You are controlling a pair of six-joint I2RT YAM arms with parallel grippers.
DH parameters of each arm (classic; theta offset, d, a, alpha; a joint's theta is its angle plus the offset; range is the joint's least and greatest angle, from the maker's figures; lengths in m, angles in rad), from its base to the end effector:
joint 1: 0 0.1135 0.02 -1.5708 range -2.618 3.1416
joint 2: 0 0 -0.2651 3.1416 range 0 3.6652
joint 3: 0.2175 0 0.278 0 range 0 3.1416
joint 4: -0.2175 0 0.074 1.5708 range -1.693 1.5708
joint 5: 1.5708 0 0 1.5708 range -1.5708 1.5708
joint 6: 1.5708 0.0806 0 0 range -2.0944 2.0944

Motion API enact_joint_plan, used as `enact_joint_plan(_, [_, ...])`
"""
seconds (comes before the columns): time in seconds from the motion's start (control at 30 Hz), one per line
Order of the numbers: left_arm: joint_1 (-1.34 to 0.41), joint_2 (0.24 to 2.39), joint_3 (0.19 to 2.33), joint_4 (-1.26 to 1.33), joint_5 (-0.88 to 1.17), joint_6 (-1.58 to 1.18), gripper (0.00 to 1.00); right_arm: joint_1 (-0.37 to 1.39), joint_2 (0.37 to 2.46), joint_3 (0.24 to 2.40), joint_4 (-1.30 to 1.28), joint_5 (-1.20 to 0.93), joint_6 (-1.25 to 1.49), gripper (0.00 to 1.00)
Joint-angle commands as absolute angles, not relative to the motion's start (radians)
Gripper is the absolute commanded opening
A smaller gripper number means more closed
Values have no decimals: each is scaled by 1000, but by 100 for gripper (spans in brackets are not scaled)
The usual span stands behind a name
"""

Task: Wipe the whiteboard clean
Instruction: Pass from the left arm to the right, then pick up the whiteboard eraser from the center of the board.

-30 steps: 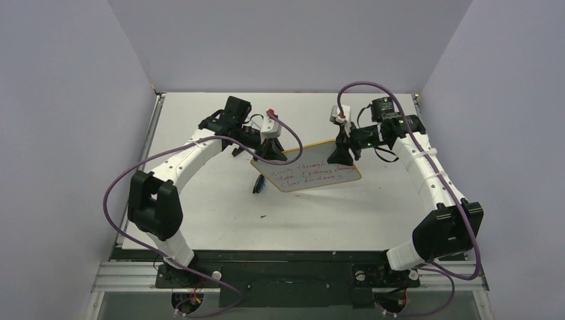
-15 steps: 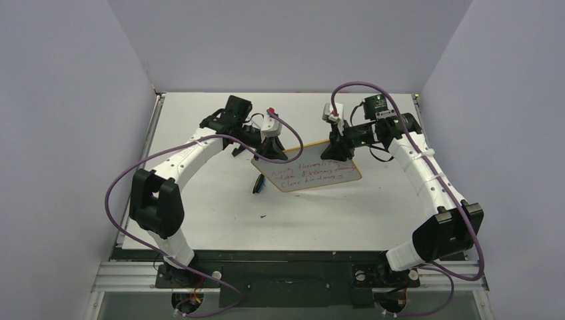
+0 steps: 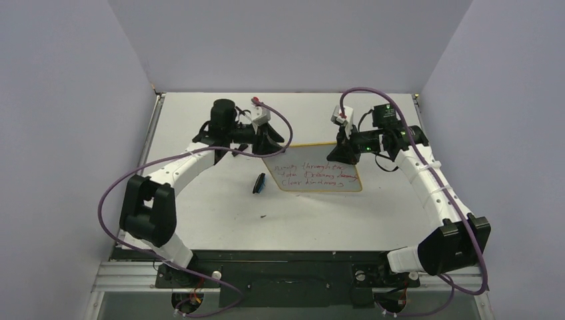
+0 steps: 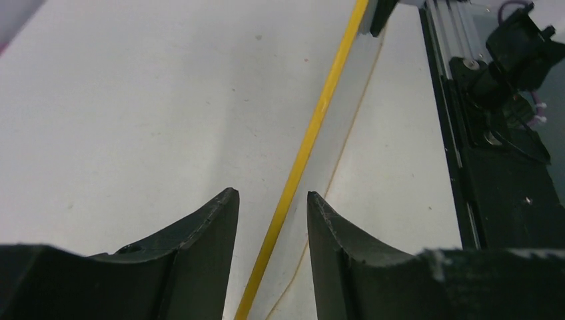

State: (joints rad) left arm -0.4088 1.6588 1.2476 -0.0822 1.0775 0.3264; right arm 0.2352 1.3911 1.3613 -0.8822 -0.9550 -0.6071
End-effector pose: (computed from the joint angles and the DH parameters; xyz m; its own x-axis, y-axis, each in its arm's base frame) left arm 0.3525 -0.2301 0.2709 -0.1231 0.2188 -0.9680 0.9919 0.0591 -0.1127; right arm 0.2954 0.1384 0.3309 -0.2775 -0.4053 -0.8710 -0.9484 0.2606 0.1809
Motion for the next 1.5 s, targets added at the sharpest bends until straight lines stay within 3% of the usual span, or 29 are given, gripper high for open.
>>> enact_joint_plan(0.0, [-331,1520,1155,628,1009,-272,40,180,1324,1296,-730,-915,-492,0])
enact_joint_plan(0.13, [-266,1404,1014,730,850,-447,41,147,1296,1238,-701,-918,-460,0])
enact_joint_plan(0.4, [-270,1116,735,220,430,-408,47,138,1264,1156,-542,-861,-291,0])
enact_joint_plan(0.67, [-543,1088,754,-276,-138,-361,45,132,1256,1113,-430,-728,-122,0])
enact_joint_plan(1.1, [-619,1228,789,-359,-185,-444,52,122,1263,1093,-396,-770,-53,0])
enact_joint_plan(1.23, [-715,1323,863,-358,-246,-440,52,126,1268,1092,-396,-775,-58,0])
enact_joint_plan(1.37, [-761,1434,957,-361,-319,-410,43,127,1270,1092,-402,-779,-66,0])
enact_joint_plan(1.47, [-758,1515,999,-339,-319,-389,17,128,1271,1090,-404,-779,-71,0])
